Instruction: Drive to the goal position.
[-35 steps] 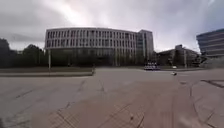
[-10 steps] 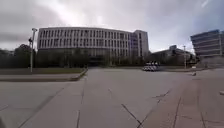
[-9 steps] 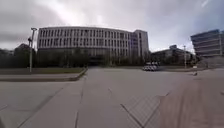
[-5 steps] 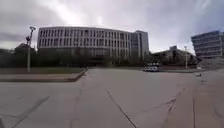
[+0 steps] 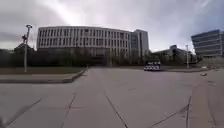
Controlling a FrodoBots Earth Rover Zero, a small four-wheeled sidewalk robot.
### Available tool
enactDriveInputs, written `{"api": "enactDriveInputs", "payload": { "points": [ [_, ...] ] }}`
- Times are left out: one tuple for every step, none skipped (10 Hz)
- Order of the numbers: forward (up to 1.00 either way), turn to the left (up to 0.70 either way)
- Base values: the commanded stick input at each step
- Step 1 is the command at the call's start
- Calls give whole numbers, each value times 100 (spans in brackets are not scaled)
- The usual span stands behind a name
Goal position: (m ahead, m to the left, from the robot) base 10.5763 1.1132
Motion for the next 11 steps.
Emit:
{"api": "enactDriveInputs", "payload": {
  "points": [
    [70, 0],
    [70, 0],
    [70, 0],
    [70, 0],
    [70, 0],
    [70, 0],
    [70, 0],
    [70, 0],
    [70, 0],
    [70, 1],
    [70, 8]
  ]
}}
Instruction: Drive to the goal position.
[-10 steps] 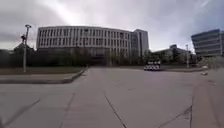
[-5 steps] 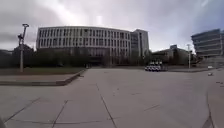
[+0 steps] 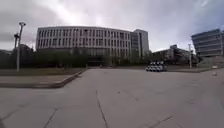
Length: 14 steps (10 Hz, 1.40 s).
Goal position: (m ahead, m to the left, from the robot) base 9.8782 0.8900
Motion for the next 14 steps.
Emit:
{"api": "enactDriveInputs", "payload": {
  "points": [
    [70, 15],
    [70, 19],
    [70, 23],
    [70, 11],
    [70, 1],
    [70, 0],
    [70, 0],
    [70, 0],
    [70, 0],
    [70, 0],
    [70, 0],
    [70, 0],
    [70, 0],
    [70, 0]
  ]
}}
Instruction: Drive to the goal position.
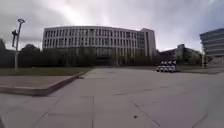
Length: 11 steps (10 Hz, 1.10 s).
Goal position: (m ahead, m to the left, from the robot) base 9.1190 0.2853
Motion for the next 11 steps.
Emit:
{"api": "enactDriveInputs", "payload": {
  "points": [
    [70, 0],
    [70, 0],
    [70, 0],
    [70, 0],
    [70, 0],
    [70, 3],
    [70, 5],
    [70, 5],
    [70, 5],
    [70, 5],
    [70, 5]
  ]
}}
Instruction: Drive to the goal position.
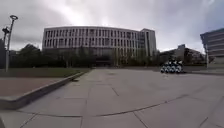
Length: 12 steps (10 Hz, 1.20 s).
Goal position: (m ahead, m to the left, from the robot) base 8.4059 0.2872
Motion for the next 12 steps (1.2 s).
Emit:
{"api": "enactDriveInputs", "payload": {
  "points": [
    [70, 5],
    [70, 5],
    [70, 5],
    [70, 5],
    [70, 6],
    [70, 12],
    [70, 8],
    [70, 3],
    [70, 0],
    [70, 0],
    [70, 4],
    [70, 11]
  ]
}}
